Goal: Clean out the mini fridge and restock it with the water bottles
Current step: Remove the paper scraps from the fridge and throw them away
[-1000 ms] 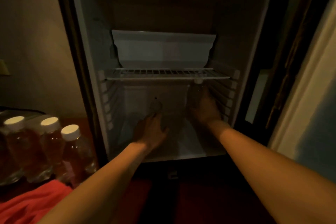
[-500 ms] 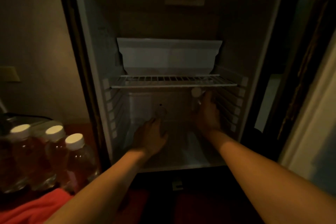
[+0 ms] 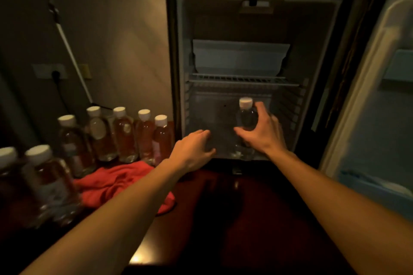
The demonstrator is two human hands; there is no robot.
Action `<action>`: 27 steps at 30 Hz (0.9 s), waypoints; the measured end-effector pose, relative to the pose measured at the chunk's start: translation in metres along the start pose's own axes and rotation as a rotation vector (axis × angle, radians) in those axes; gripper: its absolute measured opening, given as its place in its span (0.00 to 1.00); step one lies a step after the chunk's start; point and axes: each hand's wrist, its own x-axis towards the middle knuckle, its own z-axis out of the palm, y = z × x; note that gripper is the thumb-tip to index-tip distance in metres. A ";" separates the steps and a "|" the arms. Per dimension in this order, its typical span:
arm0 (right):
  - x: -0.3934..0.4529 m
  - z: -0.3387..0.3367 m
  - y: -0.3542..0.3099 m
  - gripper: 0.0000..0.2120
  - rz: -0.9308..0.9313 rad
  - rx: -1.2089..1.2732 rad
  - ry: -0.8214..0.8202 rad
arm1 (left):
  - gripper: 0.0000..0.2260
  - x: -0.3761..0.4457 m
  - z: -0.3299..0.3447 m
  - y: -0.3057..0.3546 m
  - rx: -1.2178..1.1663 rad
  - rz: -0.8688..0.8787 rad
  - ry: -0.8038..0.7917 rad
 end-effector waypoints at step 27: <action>-0.070 0.106 -0.181 0.32 -0.331 0.444 0.029 | 0.16 -0.161 -0.025 -0.133 0.090 -0.187 0.150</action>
